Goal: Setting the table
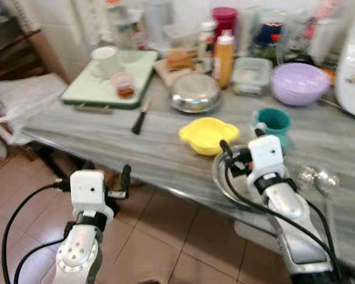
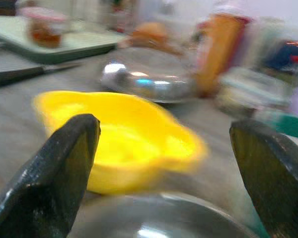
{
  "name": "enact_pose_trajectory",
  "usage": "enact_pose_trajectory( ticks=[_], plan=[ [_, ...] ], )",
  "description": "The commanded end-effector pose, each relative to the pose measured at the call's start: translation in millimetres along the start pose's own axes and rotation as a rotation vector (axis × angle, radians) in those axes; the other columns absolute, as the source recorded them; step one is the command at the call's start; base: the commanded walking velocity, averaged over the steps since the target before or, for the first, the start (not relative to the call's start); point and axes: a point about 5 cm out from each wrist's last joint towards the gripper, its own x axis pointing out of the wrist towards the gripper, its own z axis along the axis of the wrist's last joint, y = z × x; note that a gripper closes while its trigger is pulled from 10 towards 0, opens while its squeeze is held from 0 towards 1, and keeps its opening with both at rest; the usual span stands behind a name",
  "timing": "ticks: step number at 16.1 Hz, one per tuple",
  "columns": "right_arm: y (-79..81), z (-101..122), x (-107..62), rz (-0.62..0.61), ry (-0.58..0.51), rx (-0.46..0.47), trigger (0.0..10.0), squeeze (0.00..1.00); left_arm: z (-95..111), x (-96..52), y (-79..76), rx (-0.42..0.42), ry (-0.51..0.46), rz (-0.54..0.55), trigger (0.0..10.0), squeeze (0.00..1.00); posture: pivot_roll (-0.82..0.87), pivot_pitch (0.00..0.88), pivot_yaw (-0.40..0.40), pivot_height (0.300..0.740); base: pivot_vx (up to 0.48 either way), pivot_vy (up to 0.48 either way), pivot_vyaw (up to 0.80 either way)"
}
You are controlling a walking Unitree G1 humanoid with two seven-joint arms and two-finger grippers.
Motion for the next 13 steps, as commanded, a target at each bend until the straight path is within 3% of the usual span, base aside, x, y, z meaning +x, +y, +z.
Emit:
enact_pose_trajectory(
  ticks=[1, 13],
  plan=[
    [8.8, 3.0, 1.3, 0.033, -0.016, 0.009, 10.0, 0.00, -1.3, -2.2, 5.4, 0.009, 0.007, 0.022, 10.0, 0.00, -0.03, 0.085, 0.053, 0.740, 0.000, 0.000, 0.80],
    [13.2, 2.7, 0.9, 0.060, -0.017, 0.016, 10.0, 0.00, -5.6, -3.9, 6.9, 0.018, 0.018, 0.035, 10.0, 0.00, -0.03, 0.090, 0.050, 0.740, 0.000, 0.000, 0.80]
  ],
)
